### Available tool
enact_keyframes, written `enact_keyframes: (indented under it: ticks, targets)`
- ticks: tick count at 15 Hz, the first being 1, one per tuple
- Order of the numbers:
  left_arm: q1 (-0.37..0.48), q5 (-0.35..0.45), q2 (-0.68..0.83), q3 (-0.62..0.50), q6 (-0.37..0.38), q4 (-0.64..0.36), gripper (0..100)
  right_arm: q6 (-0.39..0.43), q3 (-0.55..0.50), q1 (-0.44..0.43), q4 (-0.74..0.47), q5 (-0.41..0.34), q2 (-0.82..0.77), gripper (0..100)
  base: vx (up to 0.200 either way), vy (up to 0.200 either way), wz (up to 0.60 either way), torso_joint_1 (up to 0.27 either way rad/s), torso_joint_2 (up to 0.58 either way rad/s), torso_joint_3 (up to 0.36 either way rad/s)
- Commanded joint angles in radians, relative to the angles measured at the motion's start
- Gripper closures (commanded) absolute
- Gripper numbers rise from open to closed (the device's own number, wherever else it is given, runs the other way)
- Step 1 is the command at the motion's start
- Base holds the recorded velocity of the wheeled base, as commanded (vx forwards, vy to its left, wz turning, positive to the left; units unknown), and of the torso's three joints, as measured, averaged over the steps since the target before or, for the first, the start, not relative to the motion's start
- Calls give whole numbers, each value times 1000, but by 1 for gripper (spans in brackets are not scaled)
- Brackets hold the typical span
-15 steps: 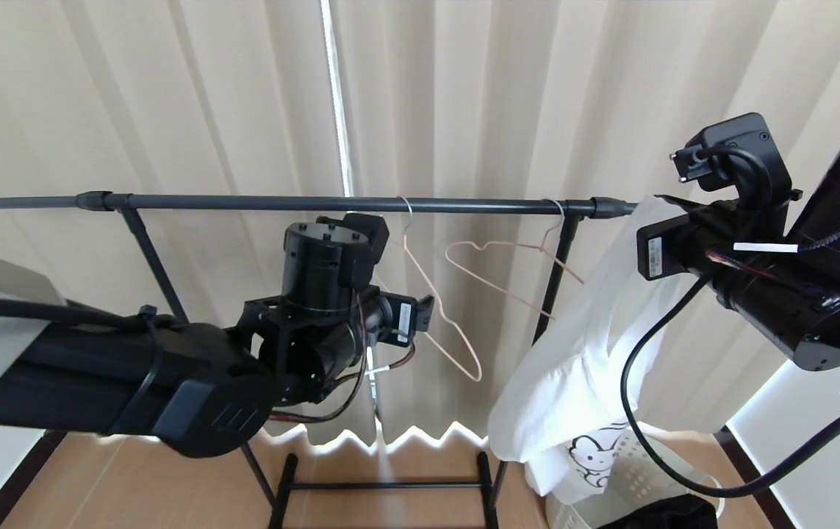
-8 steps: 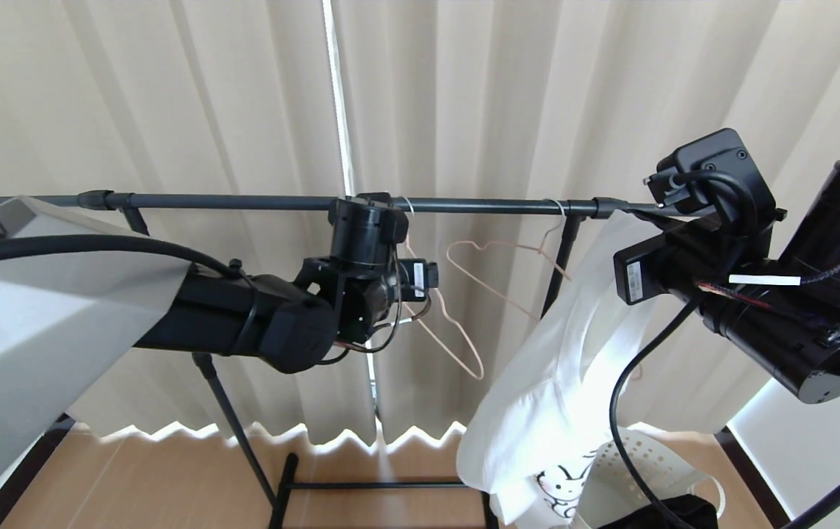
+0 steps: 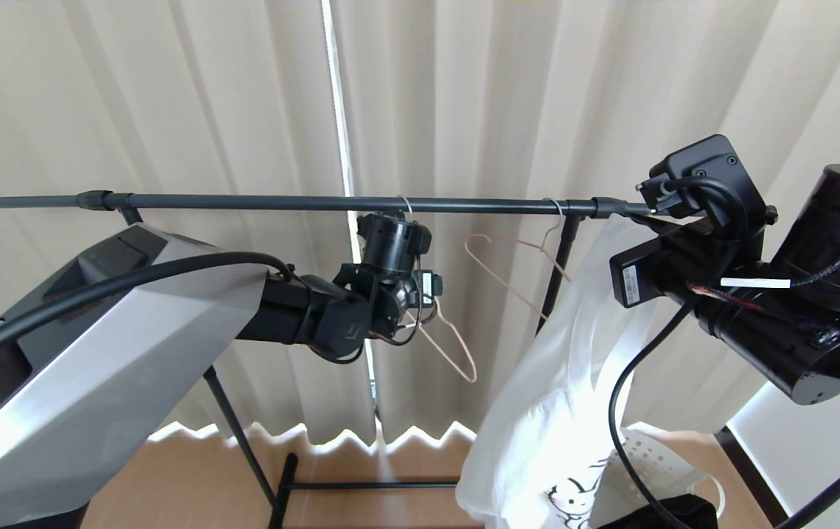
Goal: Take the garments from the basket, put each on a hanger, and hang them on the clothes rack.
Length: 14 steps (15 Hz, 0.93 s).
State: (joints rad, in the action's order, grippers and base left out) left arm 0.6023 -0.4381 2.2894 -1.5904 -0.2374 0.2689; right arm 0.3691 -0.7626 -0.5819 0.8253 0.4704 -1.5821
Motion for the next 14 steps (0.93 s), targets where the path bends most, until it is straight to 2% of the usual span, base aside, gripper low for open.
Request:
enact_keyframes:
  ticks: [1,5,14]
  targets:
    - [1,-13,9,6,0,-7,0,1,0,-3,0,-1,-6,100,0,0,0,0,0,0]
    - [1,-82,4,27,0,-22,0,1,0,-10,0,1,-2,100,0,0,0,0,0,0]
    - [17,-85,-47,148,-20,-19,0,2,5,-15,1,1,5,100,0,0,0,0,0,0]
